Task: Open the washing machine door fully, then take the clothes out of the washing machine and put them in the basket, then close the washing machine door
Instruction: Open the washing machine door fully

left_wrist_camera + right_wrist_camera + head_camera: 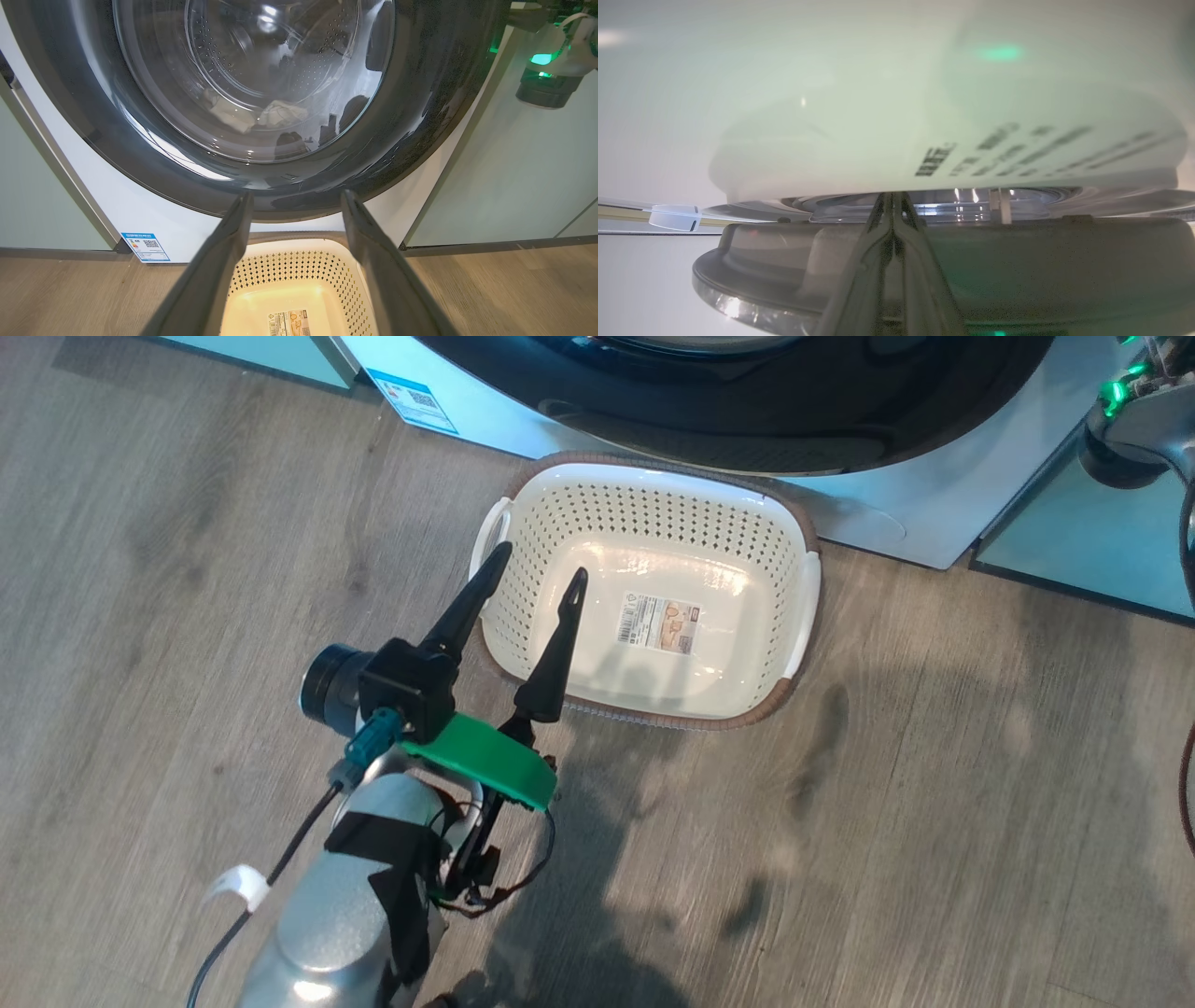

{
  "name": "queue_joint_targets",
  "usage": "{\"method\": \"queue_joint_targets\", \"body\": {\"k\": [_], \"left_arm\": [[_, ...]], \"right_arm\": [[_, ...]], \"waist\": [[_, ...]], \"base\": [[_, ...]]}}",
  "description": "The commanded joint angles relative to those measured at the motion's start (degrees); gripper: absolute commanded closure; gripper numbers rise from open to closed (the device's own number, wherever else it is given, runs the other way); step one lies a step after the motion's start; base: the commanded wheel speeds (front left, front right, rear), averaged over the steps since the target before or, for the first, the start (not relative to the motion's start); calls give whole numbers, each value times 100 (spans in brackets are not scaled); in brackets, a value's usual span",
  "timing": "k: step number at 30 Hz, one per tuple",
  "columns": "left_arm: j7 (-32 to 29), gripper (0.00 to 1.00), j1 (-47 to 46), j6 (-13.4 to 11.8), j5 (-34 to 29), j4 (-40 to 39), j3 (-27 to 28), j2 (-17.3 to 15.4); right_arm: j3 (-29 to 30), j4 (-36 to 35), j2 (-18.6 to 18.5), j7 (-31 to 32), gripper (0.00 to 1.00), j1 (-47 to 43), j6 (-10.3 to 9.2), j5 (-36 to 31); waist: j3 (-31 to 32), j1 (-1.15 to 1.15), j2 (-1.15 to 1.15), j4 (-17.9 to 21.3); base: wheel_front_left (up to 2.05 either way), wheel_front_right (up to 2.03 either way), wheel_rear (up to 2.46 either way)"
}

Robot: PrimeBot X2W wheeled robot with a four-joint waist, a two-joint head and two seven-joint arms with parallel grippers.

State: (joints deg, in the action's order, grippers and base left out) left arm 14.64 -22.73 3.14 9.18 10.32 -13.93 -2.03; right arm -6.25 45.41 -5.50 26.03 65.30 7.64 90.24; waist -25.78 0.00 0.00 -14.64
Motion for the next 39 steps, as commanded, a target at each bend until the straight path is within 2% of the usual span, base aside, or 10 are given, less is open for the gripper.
{"method": "queue_joint_targets", "body": {"k": [1,26,39], "left_arm": [[36,0,-133,-46,47,-180,142,-85],[36,0,13,-93,75,-126,216,-85],[36,0,215,18,-75,-61,292,-85]], "right_arm": [[-103,-187,131,85,100,241,-15,-18],[-462,-920,205,927,100,-1045,-15,283],[-907,-1335,256,1271,100,-1811,-15,670]], "waist": [[-1,0,0,2],[308,0,0,166],[700,0,0,207]], "base": [[0,0,0],[0,0,0],[0,0,0]]}}
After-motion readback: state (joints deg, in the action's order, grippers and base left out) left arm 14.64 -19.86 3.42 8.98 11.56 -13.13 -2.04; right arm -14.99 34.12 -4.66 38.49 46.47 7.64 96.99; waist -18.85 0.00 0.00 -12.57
